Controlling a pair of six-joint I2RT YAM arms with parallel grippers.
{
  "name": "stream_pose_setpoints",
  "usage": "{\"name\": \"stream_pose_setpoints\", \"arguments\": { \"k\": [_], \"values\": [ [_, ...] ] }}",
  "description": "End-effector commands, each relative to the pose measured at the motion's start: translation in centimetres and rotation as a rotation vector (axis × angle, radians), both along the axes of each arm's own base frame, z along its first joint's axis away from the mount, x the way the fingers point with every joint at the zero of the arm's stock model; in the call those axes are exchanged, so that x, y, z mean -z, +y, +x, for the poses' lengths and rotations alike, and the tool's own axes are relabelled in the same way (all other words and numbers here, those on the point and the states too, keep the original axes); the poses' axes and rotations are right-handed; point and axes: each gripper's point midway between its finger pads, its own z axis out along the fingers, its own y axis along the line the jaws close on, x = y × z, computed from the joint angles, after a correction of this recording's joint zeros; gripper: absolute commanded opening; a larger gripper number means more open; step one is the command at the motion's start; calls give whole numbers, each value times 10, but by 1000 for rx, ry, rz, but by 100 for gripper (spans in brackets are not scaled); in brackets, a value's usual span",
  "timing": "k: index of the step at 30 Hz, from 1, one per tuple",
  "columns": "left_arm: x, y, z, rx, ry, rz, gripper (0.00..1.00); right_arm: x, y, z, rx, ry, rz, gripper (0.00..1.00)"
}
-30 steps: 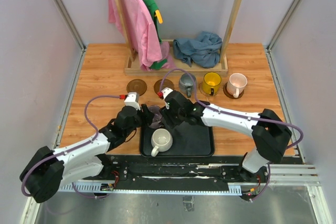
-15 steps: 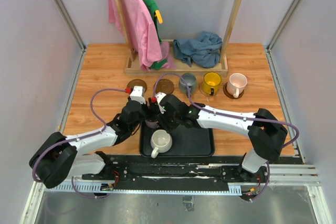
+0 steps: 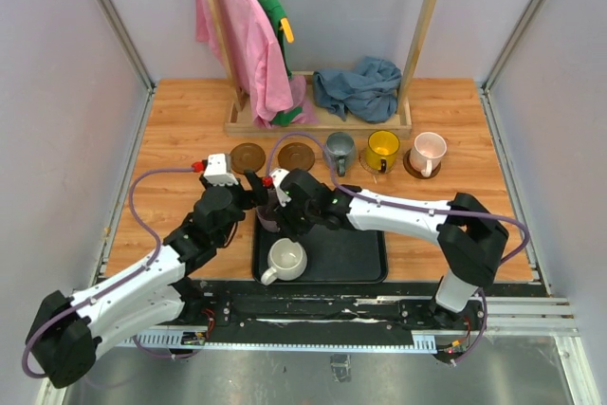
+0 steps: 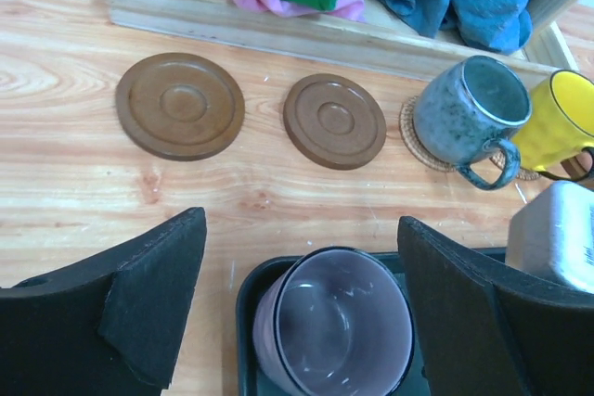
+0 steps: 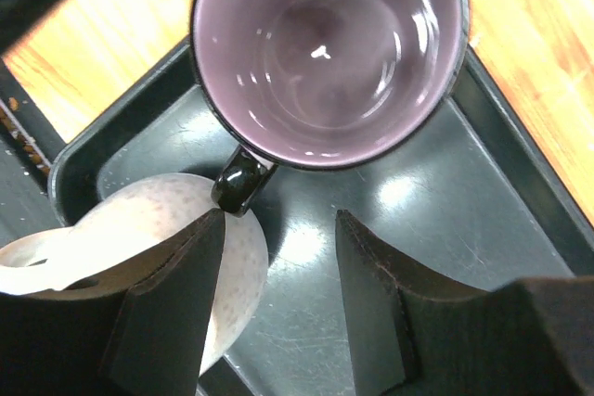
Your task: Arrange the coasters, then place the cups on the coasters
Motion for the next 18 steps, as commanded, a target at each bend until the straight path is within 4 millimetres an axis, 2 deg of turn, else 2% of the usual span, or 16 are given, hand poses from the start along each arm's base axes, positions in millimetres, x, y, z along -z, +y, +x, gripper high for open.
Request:
{"name": "stream_pose_setpoints", "arguments": {
  "k": [1, 5, 10, 14, 18],
  "values": [
    [9, 21, -15, -80, 67, -12, 86, -4, 23, -9, -66, 18, 38, 52],
    [21, 25, -26, -72, 102, -30, 82, -1, 33, -10, -93, 34, 47, 52],
    [30, 24, -33, -56, 137, -44, 83, 1, 41, -12, -117, 44, 71, 53],
    [33, 27, -37, -65, 150, -50, 85, -15, 39, -13, -140, 6, 97, 53],
    [29, 31, -38, -75, 141, -50, 85, -41, 27, -14, -155, -56, 125, 55]
  ]
}}
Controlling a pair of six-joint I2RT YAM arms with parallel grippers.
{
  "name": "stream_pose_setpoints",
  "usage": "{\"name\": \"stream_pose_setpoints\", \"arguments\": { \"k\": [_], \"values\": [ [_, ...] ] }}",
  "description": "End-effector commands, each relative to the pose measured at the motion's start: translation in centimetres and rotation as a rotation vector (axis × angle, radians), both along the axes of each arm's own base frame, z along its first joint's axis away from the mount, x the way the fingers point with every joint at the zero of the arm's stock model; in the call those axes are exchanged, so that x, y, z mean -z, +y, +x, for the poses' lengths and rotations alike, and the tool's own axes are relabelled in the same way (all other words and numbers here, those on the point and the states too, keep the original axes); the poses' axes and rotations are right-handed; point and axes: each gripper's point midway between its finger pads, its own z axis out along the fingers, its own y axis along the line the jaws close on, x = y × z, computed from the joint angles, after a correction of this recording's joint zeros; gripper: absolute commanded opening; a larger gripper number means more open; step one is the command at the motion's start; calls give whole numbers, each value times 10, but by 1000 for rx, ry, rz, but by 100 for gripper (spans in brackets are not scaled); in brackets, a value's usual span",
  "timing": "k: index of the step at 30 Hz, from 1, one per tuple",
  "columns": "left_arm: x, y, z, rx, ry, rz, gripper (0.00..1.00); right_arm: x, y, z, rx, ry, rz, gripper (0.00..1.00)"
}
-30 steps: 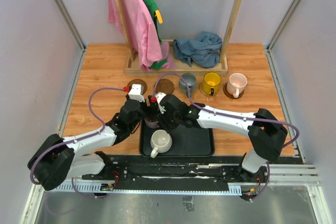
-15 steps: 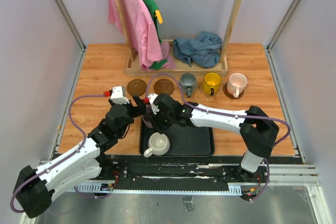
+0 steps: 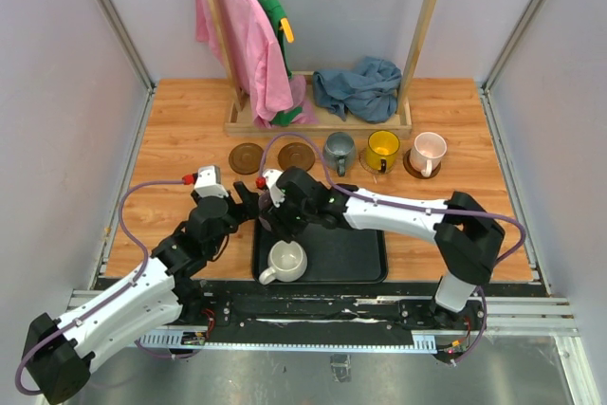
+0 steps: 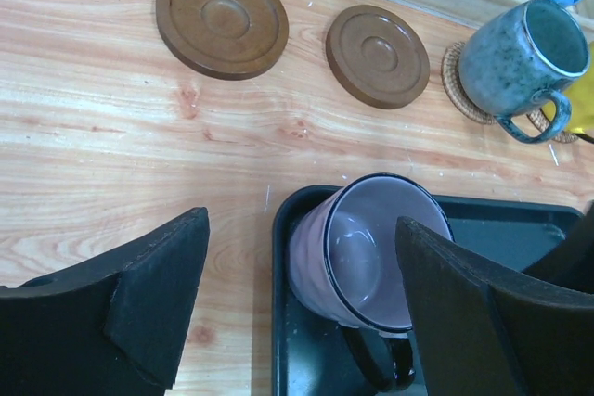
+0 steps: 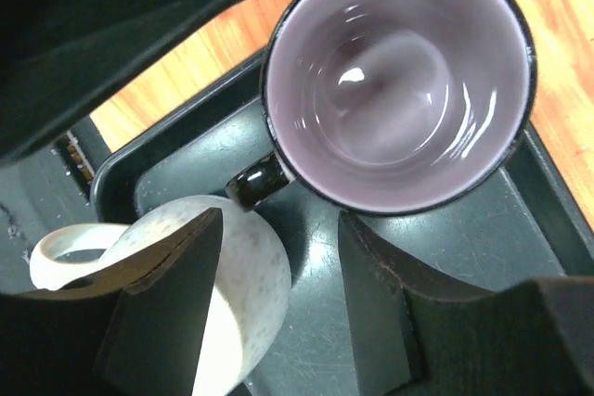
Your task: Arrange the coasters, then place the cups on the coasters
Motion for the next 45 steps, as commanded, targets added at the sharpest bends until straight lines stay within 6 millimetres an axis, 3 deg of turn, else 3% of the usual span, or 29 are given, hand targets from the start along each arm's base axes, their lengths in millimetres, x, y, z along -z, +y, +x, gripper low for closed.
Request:
{"name": "stream_pose_setpoints", "arguments": {
  "k": [1, 6, 11, 14, 21, 25, 37, 45],
  "values": [
    [-1, 4, -3, -18, 2, -6, 85, -49, -4, -6, -57, -106, 87, 55],
    [1, -6, -7, 42, 22, -14, 88, -74, -38, -1, -1, -214, 83, 58],
    [9, -28, -17, 166, 76, -40, 96, -86, -94, 26, 211, -377, -19, 61],
    [13, -39, -23, 212, 117, -77, 100, -93, -118, 34, 302, -428, -52, 63],
    [17, -55, -33, 259, 227, -89, 100, -113, -149, 45, 473, -505, -31, 92],
    [23, -68, -39, 282, 286, -38, 100, -121, -161, 51, 544, -531, -2, 100],
    [57, -76, -40, 259, 414, 64, 99, -129, -175, 54, 598, -553, 43, 98],
    [64, -66, -33, 206, 411, 123, 81, -127, -172, 55, 598, -544, 56, 98]
  ]
}}
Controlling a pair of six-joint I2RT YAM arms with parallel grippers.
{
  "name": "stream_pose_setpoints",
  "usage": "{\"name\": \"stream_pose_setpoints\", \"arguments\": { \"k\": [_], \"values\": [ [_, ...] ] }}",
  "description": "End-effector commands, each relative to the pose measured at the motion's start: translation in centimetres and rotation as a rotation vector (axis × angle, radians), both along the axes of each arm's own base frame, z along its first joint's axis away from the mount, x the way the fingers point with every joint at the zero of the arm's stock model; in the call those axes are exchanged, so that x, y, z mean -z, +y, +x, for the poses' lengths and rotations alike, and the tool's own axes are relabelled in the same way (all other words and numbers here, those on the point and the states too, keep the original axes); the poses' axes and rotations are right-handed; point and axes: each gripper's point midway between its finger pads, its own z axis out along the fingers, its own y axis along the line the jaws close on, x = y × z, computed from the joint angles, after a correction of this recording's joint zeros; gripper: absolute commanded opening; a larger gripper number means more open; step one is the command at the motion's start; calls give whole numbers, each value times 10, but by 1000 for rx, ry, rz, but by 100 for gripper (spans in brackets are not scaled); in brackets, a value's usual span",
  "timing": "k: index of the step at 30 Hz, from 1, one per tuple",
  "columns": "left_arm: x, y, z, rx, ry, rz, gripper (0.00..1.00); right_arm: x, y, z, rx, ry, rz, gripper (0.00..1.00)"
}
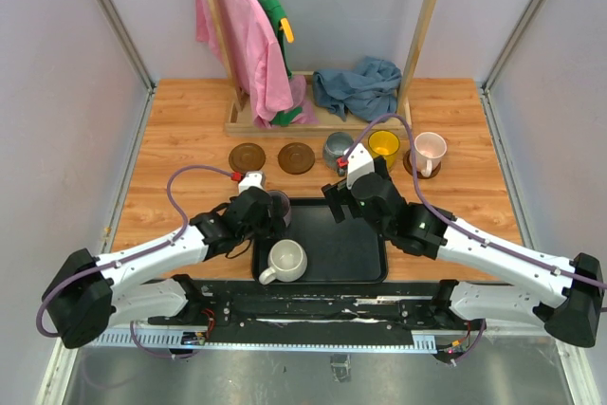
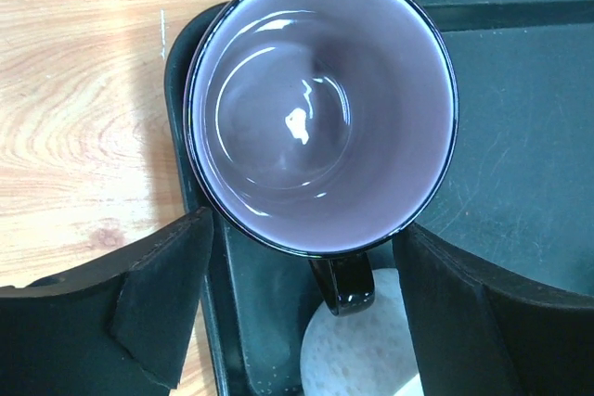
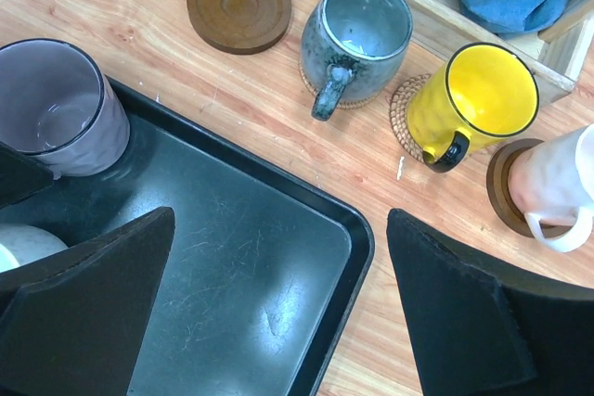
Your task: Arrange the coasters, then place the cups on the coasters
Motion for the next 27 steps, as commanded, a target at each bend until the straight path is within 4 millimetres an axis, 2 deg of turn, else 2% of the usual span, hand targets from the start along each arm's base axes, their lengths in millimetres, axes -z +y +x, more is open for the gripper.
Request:
{"name": "stream_pose_setpoints", "arguments": {
  "k": [1, 12, 17, 27],
  "values": [
    [-6, 5, 8, -36, -39, 35, 79, 0, -3, 6, 31, -8, 25, 98],
    [-2, 31, 5, -116, -39, 119, 64, 5, 6, 5, 14, 16, 29, 98],
    [0, 43, -1, -137, -16, 163, 63, 8, 10, 6, 5, 27, 24, 98],
    [-3, 23, 0, -32, -31, 106, 69, 13, 21, 7, -23, 49, 12, 98]
  ]
}}
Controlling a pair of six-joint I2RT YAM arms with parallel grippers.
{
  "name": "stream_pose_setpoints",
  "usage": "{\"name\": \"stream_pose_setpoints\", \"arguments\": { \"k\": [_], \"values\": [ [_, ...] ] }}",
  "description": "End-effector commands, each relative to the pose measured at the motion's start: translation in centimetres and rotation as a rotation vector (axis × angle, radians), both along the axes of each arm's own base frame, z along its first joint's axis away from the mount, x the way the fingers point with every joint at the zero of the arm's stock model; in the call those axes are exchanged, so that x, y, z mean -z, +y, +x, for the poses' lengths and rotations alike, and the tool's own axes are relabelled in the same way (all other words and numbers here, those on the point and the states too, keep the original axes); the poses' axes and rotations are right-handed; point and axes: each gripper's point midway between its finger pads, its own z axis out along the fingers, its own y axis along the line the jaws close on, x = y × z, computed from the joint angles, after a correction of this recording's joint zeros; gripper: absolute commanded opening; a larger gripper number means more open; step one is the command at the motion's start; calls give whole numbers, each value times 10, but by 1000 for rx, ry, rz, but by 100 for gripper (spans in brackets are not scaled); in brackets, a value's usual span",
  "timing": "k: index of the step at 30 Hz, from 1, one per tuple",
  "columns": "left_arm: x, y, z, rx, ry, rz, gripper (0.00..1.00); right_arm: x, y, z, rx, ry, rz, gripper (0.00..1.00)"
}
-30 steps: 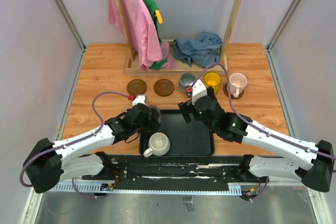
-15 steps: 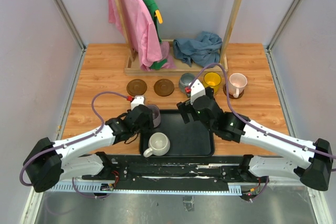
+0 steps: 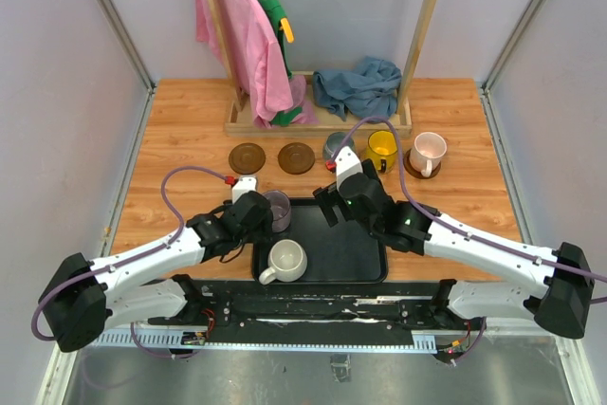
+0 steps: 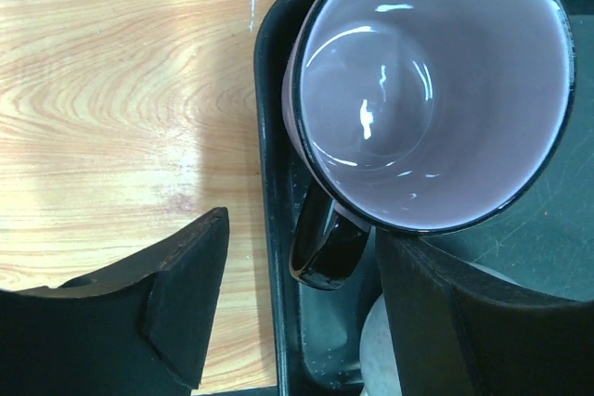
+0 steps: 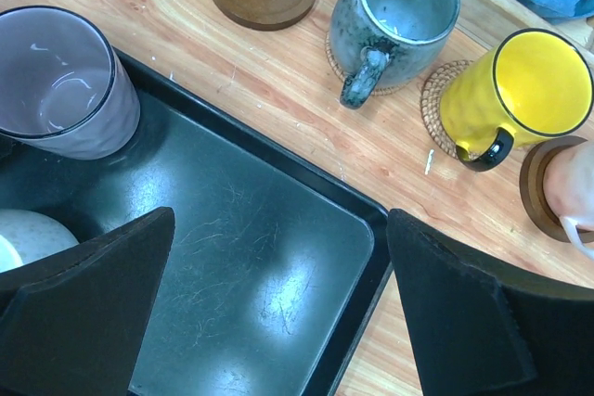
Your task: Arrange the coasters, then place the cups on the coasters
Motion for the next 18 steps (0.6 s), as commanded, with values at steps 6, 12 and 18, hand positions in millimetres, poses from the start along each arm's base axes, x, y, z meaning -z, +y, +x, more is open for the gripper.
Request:
{"name": "stream_pose_setpoints", "arguments": {
  "k": [6, 12, 18],
  "values": [
    [-17, -23, 12, 133, -51, -16, 70, -10, 7, 5, 3, 0, 46, 98],
    [-18, -27, 11, 209, -20, 42, 66, -10, 6, 3, -4, -2, 61, 98],
    [-13, -27, 13, 254, 12, 110, 59, -7, 6, 1, -13, -2, 66, 98]
  ]
}}
